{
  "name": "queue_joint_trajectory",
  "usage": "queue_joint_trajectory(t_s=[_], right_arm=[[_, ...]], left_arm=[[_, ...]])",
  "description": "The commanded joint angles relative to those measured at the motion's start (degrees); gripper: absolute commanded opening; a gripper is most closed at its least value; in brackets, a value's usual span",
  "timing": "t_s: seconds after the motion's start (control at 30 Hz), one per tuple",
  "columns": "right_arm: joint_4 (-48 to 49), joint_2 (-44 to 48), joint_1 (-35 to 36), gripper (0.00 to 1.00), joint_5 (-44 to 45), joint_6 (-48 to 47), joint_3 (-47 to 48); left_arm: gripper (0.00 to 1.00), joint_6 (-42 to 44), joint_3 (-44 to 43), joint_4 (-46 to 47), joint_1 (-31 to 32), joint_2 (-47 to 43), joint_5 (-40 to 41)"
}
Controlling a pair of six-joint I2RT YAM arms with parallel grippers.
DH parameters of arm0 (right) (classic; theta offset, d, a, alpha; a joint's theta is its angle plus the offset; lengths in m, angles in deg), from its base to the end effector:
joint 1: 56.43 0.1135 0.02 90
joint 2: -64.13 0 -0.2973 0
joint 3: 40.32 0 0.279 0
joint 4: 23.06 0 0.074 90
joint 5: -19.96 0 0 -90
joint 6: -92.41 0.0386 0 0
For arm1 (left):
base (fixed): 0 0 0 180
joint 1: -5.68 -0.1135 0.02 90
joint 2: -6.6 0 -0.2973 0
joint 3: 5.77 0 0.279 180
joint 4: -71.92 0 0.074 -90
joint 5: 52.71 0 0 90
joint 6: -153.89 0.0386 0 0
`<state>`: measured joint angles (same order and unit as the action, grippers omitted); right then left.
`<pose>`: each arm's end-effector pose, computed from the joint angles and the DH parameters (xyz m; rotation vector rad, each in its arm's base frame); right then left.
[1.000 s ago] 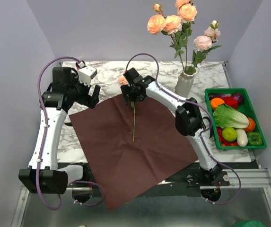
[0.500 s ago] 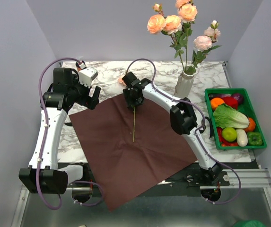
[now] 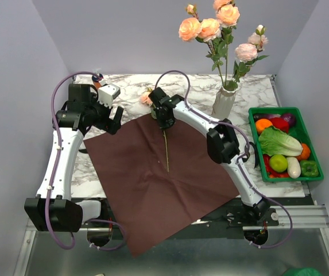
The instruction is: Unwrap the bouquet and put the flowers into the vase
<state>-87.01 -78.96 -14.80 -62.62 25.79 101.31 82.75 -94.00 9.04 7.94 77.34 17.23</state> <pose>0.4393 0.3838 0.1828 -0.3914 2.6782 0.1690 0.2647 -0.0237 0.3995 0.5887 2.2422 -0.2677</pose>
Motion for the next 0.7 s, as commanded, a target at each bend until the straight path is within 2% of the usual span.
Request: queue_joint_trajectory(t_s=[0.0,0.17,0.33,0.53,0.6,0.67], right_arm=[[0.5,9.3,0.5,0.01,3.7,-2.3,-1.1],[8.0,22.3,0.6,0.01,2.2,-7.5,-6.7],[17.4,40.8,1.1,0.01,-1.0,-13.4,-15.0],[20.3,55.0,2.5,0.01,-4.3,-22.8,-19.0],[22.9,59.6,4.2,0.01,-4.4,-29.3,-21.7],[30.5,67.0,5.6,0.01,-3.6,-35.9,-28.5]], left_arm=[[0.99,0.2,-1.1,-1.0,-0.1,-0.6,0.3],[0.99,-0.9,-2.8,-2.4,-0.2,-1.0,-0.5],[0.99,-2.4,-4.4,-3.9,-0.6,-1.6,-2.1],[0.99,-4.0,-4.3,-4.0,-0.7,-2.9,-3.3],[0.99,-4.0,-4.3,-4.2,-0.7,-3.1,-3.4],[0.99,-4.1,-4.3,-4.2,-0.7,-3.3,-3.3]])
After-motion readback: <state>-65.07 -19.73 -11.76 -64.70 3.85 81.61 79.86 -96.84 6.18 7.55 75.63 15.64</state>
